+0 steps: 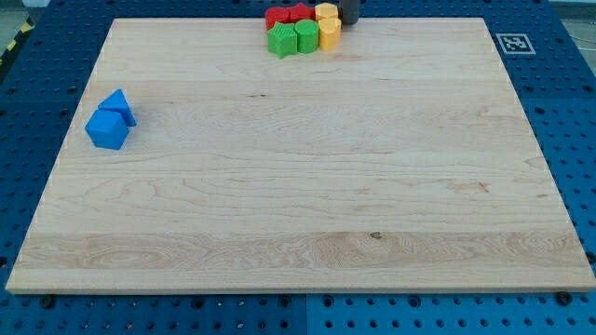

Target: Push the red star and yellow hexagon into the red circle

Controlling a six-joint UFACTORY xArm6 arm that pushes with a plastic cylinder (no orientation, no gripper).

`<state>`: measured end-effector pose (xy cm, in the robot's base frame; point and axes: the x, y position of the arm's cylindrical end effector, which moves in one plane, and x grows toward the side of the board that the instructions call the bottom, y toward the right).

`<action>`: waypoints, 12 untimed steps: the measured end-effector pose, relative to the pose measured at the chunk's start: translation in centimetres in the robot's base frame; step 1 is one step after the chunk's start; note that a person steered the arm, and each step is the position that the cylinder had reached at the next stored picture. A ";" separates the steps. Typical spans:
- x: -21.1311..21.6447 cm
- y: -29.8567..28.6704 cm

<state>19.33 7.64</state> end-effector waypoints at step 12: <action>0.0 -7.0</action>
